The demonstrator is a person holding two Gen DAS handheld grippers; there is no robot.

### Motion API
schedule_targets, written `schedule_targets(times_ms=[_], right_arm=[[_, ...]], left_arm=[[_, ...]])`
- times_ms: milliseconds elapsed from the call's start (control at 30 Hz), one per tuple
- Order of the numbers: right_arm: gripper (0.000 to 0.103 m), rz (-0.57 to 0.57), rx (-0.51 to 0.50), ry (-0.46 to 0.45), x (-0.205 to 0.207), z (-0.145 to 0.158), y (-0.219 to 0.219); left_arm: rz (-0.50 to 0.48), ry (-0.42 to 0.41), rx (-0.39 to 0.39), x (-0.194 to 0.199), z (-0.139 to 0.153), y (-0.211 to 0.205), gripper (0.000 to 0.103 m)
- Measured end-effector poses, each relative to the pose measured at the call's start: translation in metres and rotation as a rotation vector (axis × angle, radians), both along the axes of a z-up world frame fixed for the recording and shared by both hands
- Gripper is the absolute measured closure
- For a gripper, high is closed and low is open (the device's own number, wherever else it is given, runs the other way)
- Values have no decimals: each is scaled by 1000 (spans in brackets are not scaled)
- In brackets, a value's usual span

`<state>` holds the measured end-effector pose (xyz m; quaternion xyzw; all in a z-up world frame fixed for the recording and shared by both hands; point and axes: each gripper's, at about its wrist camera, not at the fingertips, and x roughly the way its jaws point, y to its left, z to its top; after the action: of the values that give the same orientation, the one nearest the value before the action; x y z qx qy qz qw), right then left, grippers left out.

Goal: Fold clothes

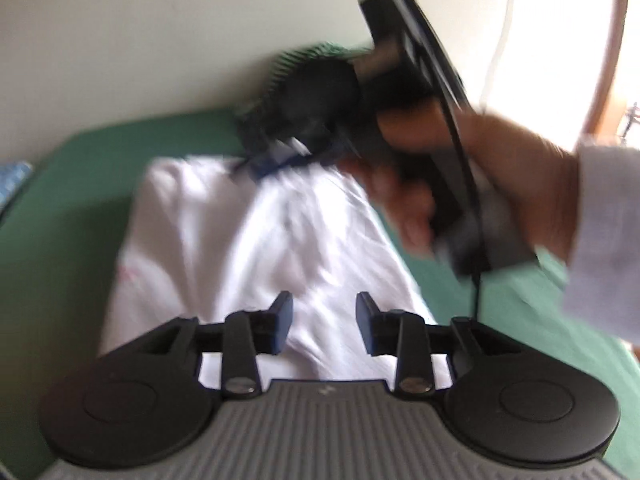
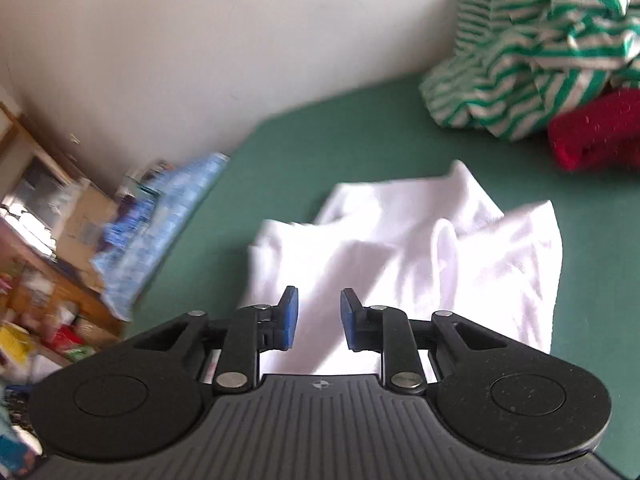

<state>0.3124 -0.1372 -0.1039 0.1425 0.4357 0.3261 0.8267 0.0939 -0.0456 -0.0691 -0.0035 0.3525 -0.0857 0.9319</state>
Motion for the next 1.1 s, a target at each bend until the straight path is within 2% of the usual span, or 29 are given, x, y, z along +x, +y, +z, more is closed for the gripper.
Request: schedule_targets(times_ms=[67,133,200,233,300,333,367,433,500,567,600,633,700,767,833,967,1000,1033,1067,1100], right_arm=[[80,-82,-9,22,9,-10,-8],[82,-220,46,96,17,-23,-35],[99,-302,50,123,13,-29,-57],[103,-318,50,118,9,-27,-61],[103,-351,50,109,1,-24,-71],[94,-366,50,104,-3,-22,-76],[88,-336,86,88,-8,-16,-75],[89,-201,131,88,-24,-9,-68],[86,-137,11,64,-47,-1,-56],[74,-88,-129,-21,-75,2,-50],[69,-58,-128,-4,-83,-3,-52],[67,-29,-125,14,-92,-9,-54],[69,17,-82,62,-95,-22,-56],[93,16,-79,60,-101,-26,-59],[95,-7,-84,40,-108,-23,-68],[95,10,-123,76,-116,-26,-65],[95,17,-125,56,-117,-25,-66],[90,26,-139,65,-114,-24,-65],[82,11,-138,75,-111,-18,-65],[79,-22,-121,40,-109,-11,-66]], left_arm=[[46,6,14,16,-7,7,69],[13,24,-1,16,-12,7,72],[-21,41,-15,16,-17,6,71],[-37,50,-23,16,-19,6,70],[-71,68,-37,16,-24,6,69],[-88,77,-45,16,-27,5,67],[-106,83,-46,15,-28,4,61],[-146,66,1,3,-24,-6,59],[-166,49,34,-15,-19,-7,57],[-163,34,50,-31,-13,0,52],[-155,27,56,-37,-10,4,51],[-139,20,70,-41,-11,8,48],[-91,9,115,-47,-10,19,48],[-34,34,123,-47,-15,33,55],[17,72,109,-44,-21,47,61],[59,114,15,-56,-27,65,59],[54,110,33,-57,-27,64,58],[50,108,49,-58,-27,63,56],[49,110,53,-59,-26,64,56],[51,114,48,-63,-25,65,56]])
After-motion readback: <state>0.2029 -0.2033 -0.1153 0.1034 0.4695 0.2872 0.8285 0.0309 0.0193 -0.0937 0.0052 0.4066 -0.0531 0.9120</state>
